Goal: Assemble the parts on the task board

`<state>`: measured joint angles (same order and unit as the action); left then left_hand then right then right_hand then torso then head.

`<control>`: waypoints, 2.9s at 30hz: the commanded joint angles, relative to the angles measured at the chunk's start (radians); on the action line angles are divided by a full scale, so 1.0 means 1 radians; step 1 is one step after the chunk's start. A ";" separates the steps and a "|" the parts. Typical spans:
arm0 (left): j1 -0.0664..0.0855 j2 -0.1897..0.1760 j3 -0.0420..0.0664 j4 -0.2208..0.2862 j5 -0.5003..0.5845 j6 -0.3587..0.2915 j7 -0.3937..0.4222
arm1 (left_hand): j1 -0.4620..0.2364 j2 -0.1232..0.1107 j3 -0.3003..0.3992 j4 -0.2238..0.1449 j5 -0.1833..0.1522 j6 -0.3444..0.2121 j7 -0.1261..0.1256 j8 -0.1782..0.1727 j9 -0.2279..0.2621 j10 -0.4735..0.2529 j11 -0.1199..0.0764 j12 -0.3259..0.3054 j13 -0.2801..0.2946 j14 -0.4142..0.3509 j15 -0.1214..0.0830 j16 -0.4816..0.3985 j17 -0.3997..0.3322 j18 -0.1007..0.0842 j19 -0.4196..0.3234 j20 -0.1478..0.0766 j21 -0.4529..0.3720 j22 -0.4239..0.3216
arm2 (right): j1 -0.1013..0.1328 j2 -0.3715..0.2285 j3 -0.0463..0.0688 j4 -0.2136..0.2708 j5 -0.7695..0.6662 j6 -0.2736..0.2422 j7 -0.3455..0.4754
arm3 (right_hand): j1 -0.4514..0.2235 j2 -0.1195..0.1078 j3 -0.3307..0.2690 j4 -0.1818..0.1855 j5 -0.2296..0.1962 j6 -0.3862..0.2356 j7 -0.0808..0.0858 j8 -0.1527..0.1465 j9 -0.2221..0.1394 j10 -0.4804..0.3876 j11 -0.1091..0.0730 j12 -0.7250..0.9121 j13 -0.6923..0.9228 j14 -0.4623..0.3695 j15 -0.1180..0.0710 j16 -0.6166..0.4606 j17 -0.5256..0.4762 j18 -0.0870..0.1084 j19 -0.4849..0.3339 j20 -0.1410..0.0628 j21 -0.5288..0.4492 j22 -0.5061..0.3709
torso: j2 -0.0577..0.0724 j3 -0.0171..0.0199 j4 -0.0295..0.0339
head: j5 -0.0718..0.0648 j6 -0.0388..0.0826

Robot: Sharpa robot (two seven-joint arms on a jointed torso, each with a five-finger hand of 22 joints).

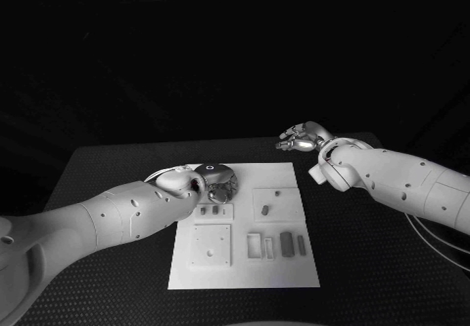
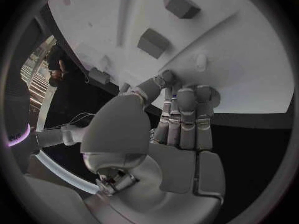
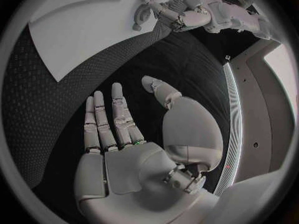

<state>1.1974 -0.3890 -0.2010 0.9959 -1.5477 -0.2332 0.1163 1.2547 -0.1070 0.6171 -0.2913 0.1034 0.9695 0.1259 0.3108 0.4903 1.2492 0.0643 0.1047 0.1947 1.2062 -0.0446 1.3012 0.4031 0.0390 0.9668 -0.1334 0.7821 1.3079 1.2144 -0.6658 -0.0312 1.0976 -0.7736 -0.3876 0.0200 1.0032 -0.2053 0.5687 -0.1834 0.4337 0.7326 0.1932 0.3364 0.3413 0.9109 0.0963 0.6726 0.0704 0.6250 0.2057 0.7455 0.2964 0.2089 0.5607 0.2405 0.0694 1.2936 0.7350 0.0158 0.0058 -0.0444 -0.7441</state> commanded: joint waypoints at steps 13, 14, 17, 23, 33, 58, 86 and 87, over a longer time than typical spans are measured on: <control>-0.018 -0.009 -0.011 0.000 -0.027 0.005 -0.018 | -0.017 0.044 0.013 0.002 0.000 0.068 -0.024 0.031 0.008 0.068 -0.025 0.026 0.019 0.021 -0.029 0.007 -0.007 0.041 0.023 -0.020 0.009 0.017 | 0.000 0.001 0.000 0.002 -0.007 0.007 0.010 | -0.008 0.001 -0.003 -0.003 0.003 0.009 0.026 0.006 -0.002 -0.159 0.088 0.005 -0.001 -0.007 -0.001 0.004 -0.001 -0.016 -0.008 -0.001 -0.004 0.002 | 0.000 -0.0016 0.0012 | 0.003 0.000; -0.018 -0.010 -0.010 0.001 -0.027 0.003 -0.018 | -0.018 0.044 0.014 0.002 -0.001 0.068 -0.024 0.031 0.008 0.068 -0.026 0.026 0.019 0.021 -0.030 0.007 -0.008 0.041 0.023 -0.020 0.009 0.017 | 0.000 0.001 0.000 0.002 -0.007 0.007 0.011 | -0.008 0.001 -0.003 -0.003 0.003 0.009 0.026 0.006 -0.002 -0.159 0.088 0.005 -0.001 -0.007 -0.001 0.004 -0.001 -0.016 -0.008 -0.001 -0.004 0.002 | 0.000 -0.0014 0.0008 | 0.003 0.000; -0.018 -0.013 -0.010 0.004 -0.027 -0.005 -0.019 | -0.019 0.045 0.014 0.002 -0.001 0.069 -0.024 0.032 0.007 0.070 -0.026 0.026 0.019 0.022 -0.030 0.007 -0.008 0.041 0.024 -0.021 0.009 0.017 | 0.000 0.001 0.000 0.002 -0.007 0.007 0.011 | -0.008 0.001 -0.003 -0.003 0.003 0.009 0.026 0.006 -0.002 -0.159 0.088 0.005 -0.001 -0.007 -0.001 0.004 -0.001 -0.016 -0.007 -0.001 -0.004 0.002 | 0.000 -0.0016 0.0009 | 0.004 0.000; -0.018 -0.022 -0.009 0.014 -0.020 -0.022 -0.019 | -0.020 0.045 0.015 0.001 -0.002 0.072 -0.025 0.032 0.007 0.072 -0.027 0.026 0.019 0.023 -0.031 0.006 -0.009 0.040 0.025 -0.022 0.009 0.016 | 0.000 0.001 0.000 0.002 -0.007 0.006 0.011 | -0.009 0.001 -0.003 -0.003 0.003 0.009 0.026 0.006 -0.002 -0.159 0.088 0.006 -0.001 -0.007 -0.001 0.004 -0.001 -0.016 -0.007 -0.001 -0.004 0.002 | 0.000 -0.0011 0.0008 | 0.006 0.002; -0.018 -0.053 0.050 0.054 0.009 -0.050 -0.015 | -0.022 0.044 0.018 0.001 -0.001 0.074 -0.026 0.032 0.007 0.074 -0.028 0.025 0.020 0.026 -0.032 0.005 -0.010 0.040 0.028 -0.024 0.009 0.016 | 0.000 0.000 0.000 0.002 -0.007 0.005 0.011 | -0.009 0.000 -0.003 -0.004 0.003 0.009 0.026 0.006 -0.002 -0.159 0.088 0.006 -0.001 -0.007 -0.001 0.004 -0.002 -0.016 -0.007 -0.001 -0.004 0.002 | -0.001 -0.0009 0.0001 | 0.007 0.006; -0.012 -0.177 0.091 0.145 0.052 0.021 -0.038 | -0.027 0.044 0.020 0.002 -0.001 0.076 -0.027 0.031 0.006 0.076 -0.029 0.024 0.020 0.028 -0.033 0.004 -0.012 0.038 0.029 -0.026 0.008 0.015 | 0.000 -0.015 0.000 0.009 -0.007 0.004 0.009 | -0.008 0.000 -0.003 -0.005 0.003 0.009 0.026 0.006 -0.002 -0.159 0.088 0.006 -0.001 -0.007 -0.001 0.005 -0.002 -0.016 -0.008 -0.001 -0.004 0.002 | 0.000 -0.0007 0.0024 | 0.008 0.005; -0.014 -0.154 0.086 0.107 0.053 0.056 -0.043 | -0.030 0.045 0.022 0.001 -0.002 0.077 -0.027 0.030 0.005 0.078 -0.029 0.022 0.020 0.029 -0.033 0.002 -0.013 0.036 0.027 -0.028 0.006 0.015 | 0.000 -0.013 0.000 0.008 -0.008 0.004 0.009 | -0.007 0.000 -0.003 -0.006 0.003 0.009 0.026 0.006 -0.002 -0.160 0.088 0.006 -0.001 -0.008 -0.001 0.005 -0.003 -0.016 -0.008 -0.001 -0.004 0.002 | 0.000 -0.0009 -0.0011 | 0.015 0.006; -0.014 -0.155 0.086 0.107 0.053 0.057 -0.043 | -0.030 0.045 0.022 0.001 -0.002 0.077 -0.027 0.030 0.005 0.078 -0.029 0.022 0.020 0.029 -0.033 0.002 -0.013 0.036 0.027 -0.028 0.006 0.015 | 0.000 -0.013 0.000 0.008 -0.008 0.004 0.009 | -0.008 0.000 -0.003 -0.006 0.003 0.009 0.026 0.006 -0.002 -0.160 0.088 0.006 -0.001 -0.008 -0.001 0.005 -0.003 -0.016 -0.008 -0.001 -0.004 0.002 | 0.000 -0.0006 -0.0002 | 0.014 0.005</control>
<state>1.1826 -0.5446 -0.1148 1.1030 -1.4998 -0.1944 0.0757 1.2295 -0.0669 0.6353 -0.2900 0.0954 1.0393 0.1017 0.3339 0.4941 1.3255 0.0339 0.1306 0.2138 1.2328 -0.0708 1.3056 0.3909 0.0430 0.9935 -0.1459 0.7859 1.3080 1.2144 -0.6787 -0.0312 1.1050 -0.7736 -0.3882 0.0202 1.0032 -0.2053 0.5687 -0.1834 0.4337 0.7341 0.1918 0.3364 0.3398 0.9109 0.0963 0.6726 0.0704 0.6251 0.2055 0.7455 0.2949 0.2089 0.5607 0.2405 0.0694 1.2936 0.7353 0.0152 0.0046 -0.0290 -0.7381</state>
